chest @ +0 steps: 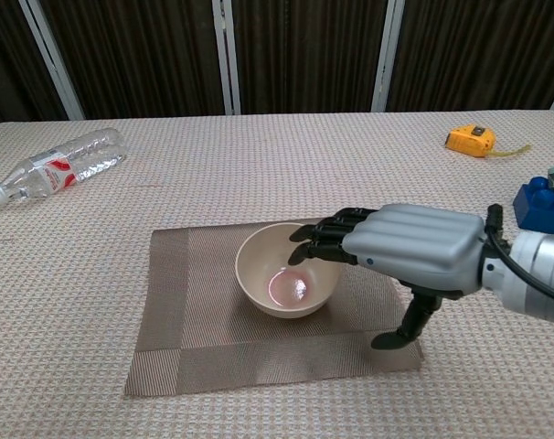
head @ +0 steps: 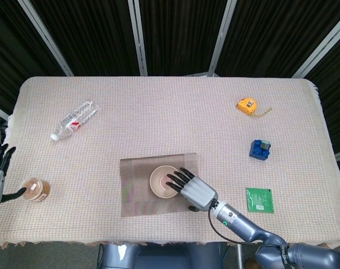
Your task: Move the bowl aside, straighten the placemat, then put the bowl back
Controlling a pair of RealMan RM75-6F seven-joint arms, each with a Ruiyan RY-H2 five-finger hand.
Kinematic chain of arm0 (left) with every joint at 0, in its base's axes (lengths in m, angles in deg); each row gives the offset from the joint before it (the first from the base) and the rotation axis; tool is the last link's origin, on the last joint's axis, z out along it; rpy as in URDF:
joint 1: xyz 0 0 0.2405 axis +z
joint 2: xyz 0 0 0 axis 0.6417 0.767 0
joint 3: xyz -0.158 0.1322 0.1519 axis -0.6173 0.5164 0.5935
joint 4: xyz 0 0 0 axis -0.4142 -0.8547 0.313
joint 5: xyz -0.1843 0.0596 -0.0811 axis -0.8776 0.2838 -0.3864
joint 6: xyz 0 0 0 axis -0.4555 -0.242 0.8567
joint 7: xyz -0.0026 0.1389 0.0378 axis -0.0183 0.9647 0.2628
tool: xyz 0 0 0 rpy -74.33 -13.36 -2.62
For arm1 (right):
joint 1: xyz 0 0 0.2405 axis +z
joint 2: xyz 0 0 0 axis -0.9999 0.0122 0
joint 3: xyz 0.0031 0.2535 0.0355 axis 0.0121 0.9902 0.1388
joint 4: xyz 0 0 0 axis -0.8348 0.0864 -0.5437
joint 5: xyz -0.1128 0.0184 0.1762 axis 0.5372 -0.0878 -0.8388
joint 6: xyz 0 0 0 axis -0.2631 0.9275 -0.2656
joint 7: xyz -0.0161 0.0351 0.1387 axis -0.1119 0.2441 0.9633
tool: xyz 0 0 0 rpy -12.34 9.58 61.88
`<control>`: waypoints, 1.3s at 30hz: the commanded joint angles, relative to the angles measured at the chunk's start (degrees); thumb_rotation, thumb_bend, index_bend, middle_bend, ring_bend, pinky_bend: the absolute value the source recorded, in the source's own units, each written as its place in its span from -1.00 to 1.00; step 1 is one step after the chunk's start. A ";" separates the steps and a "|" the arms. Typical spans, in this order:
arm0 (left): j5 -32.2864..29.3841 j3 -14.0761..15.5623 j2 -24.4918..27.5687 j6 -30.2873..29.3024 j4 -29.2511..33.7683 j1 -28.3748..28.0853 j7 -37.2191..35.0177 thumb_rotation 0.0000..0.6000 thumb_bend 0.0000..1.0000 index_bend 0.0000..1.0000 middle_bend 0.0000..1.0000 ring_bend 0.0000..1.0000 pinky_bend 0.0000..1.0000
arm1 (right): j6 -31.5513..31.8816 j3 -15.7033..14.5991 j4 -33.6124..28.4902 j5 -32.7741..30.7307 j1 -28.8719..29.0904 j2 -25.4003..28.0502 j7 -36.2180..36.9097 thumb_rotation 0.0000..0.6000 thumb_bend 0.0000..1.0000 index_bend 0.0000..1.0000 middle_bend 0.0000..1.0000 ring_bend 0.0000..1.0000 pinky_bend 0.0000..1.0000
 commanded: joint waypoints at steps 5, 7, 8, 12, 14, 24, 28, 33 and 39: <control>-0.27 -0.13 0.40 0.31 -0.03 -0.04 -0.73 1.00 -0.98 -1.00 -1.00 -1.00 -1.00 | -1.07 1.01 2.80 -4.54 1.23 -3.89 -3.45 1.00 -0.42 -0.23 -1.00 -1.00 -1.00; -0.43 -0.16 0.57 0.53 -0.07 -0.07 -1.08 1.00 -0.98 -1.00 -1.00 -1.00 -1.00 | -0.62 1.12 3.37 -5.64 1.28 -4.84 -4.29 1.00 -0.28 -0.11 -1.00 -1.00 -1.00; -0.48 -0.15 0.62 0.62 -0.03 -0.08 -1.18 1.00 -0.98 -1.00 -1.00 -1.00 -1.00 | -0.30 1.19 3.53 -5.86 1.23 -5.16 -4.44 1.00 -0.24 -0.05 -1.00 -1.00 -1.00; -0.44 -0.09 0.96 0.91 0.18 -0.11 -1.67 1.00 -0.98 -1.00 -1.00 -1.00 -1.00 | 1.92 1.17 5.17 -6.90 0.75 -7.54 -4.07 1.00 -0.22 0.16 -1.00 -1.00 -1.00; -0.37 -0.14 1.12 0.83 0.33 -0.09 -1.97 1.00 -0.98 -1.00 -1.00 -1.00 -1.00 | 2.44 1.07 5.88 -7.52 0.69 -8.42 -3.30 1.00 -0.22 0.24 -1.00 -1.00 -1.00; -0.39 -0.06 1.69 1.45 0.21 -0.18 -3.15 1.00 -0.98 -1.00 -1.00 -1.00 -1.00 | 10.07 3.20 5.91 -6.61 -0.52 -9.23 4.72 1.00 -0.13 0.35 -0.97 -1.00 -1.00; -0.39 -0.07 1.82 1.53 0.22 -0.18 -3.48 1.00 -0.98 -1.00 -1.00 -1.00 -1.00 | 13.41 5.15 5.36 -7.32 -1.49 -7.67 8.34 1.00 -0.12 0.35 -0.96 -1.00 -1.00; 0.00 -0.03 2.04 1.30 0.40 -0.12 -3.81 1.00 -0.98 -1.00 -1.00 -1.00 -1.00 | 15.64 8.00 6.03 -9.44 -2.03 -5.04 10.94 1.00 -0.12 0.36 -0.95 -1.00 -1.00; -0.13 0.06 1.76 2.01 0.26 -0.47 -3.43 1.00 -0.98 -1.00 -1.00 -1.00 -1.00 | 15.51 12.50 11.24 -14.46 -1.03 -3.78 11.71 1.00 -0.12 0.35 -0.94 -1.00 -1.00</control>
